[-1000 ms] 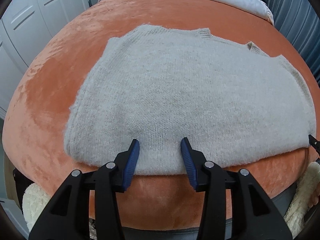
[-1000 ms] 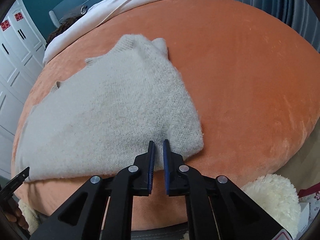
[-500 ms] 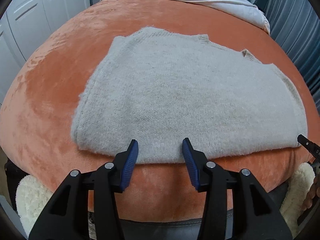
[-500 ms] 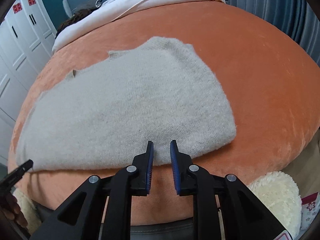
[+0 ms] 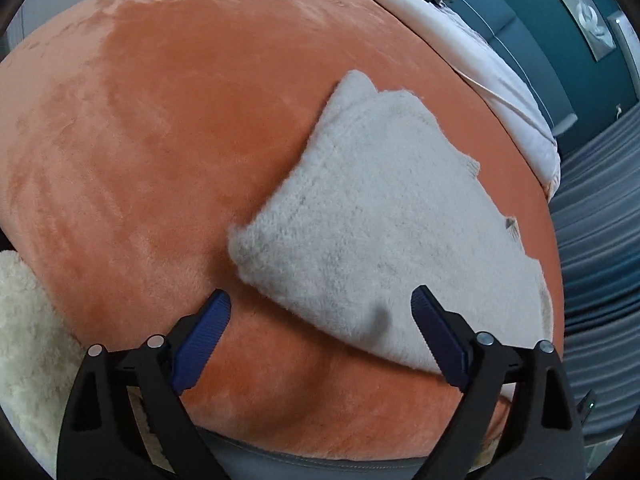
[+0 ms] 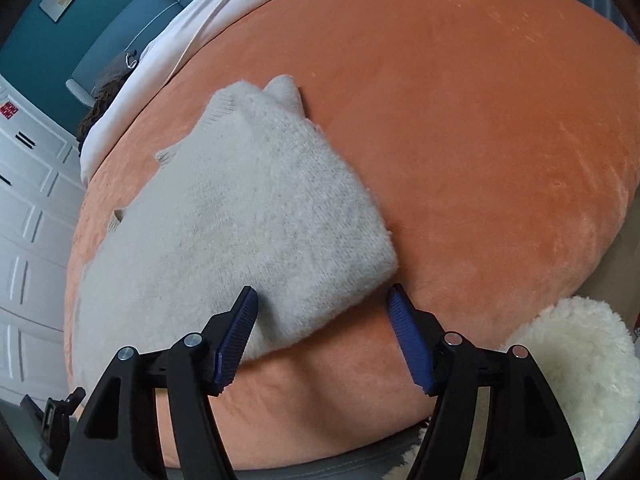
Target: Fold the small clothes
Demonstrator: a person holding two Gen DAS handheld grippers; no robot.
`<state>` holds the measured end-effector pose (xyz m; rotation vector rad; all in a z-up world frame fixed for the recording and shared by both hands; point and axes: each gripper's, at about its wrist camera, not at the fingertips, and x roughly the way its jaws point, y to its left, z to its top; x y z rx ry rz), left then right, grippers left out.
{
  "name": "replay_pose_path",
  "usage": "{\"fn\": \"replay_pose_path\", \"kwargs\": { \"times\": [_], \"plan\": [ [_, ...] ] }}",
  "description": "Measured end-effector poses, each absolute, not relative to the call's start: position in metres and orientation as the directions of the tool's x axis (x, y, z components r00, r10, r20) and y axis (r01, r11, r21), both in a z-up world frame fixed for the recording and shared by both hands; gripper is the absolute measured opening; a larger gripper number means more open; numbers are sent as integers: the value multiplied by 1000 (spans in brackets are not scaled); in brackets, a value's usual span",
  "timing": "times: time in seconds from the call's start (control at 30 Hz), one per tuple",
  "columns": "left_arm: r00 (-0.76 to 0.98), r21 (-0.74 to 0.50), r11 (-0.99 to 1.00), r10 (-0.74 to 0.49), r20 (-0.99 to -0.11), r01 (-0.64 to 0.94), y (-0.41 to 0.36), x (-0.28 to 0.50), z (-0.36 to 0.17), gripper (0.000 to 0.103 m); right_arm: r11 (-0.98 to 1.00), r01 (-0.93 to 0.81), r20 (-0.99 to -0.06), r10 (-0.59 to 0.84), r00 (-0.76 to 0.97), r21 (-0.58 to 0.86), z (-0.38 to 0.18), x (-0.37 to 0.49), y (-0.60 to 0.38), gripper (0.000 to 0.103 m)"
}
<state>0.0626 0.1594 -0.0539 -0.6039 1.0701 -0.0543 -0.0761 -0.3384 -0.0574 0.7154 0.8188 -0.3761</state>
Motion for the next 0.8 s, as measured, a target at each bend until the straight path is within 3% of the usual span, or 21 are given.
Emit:
{"fn": "replay_pose_path", "kwargs": {
  "times": [0.03,0.07,0.1,0.13,0.2,0.4,0.57,0.67,0.77,0.8],
  "plan": [
    [498,-495,833,-328,-803,-249,161,67,-53,83,707,548,-756,-29,654,447,-54,-71,-340,64],
    [496,-496,832,-330,-803,-248,162,73,-52,70,703,544,-746,-29,665,458,-51,-68,-341,48],
    [482,-489,841,-338,-808,-230,162,80,-50,34,696,549,-740,-39,672,462,-46,-69,-344,33],
    [461,-484,848,-349,-816,-215,162,84,-49,18,689,545,-729,-34,683,478,-40,-68,-348,21],
    [461,-499,845,-372,-806,-191,164,82,-39,12,658,530,-698,-10,716,534,-27,-75,-358,16],
    [454,-477,873,-384,-804,-105,166,47,-4,9,734,510,-719,-44,694,448,-1,-115,-350,12],
    [369,-420,905,-367,-854,-72,167,15,-17,10,780,538,-813,-67,579,319,-35,-143,-350,14],
    [358,-371,919,-306,-882,-130,170,15,-24,22,743,573,-813,-67,578,346,-37,-149,-358,27],
    [463,-273,947,-169,-870,-168,180,13,7,34,736,616,-779,-201,595,281,-8,-154,-367,43],
    [507,-251,955,-138,-851,-160,181,15,20,44,750,609,-756,-237,610,256,4,-150,-369,45]
  ]
}}
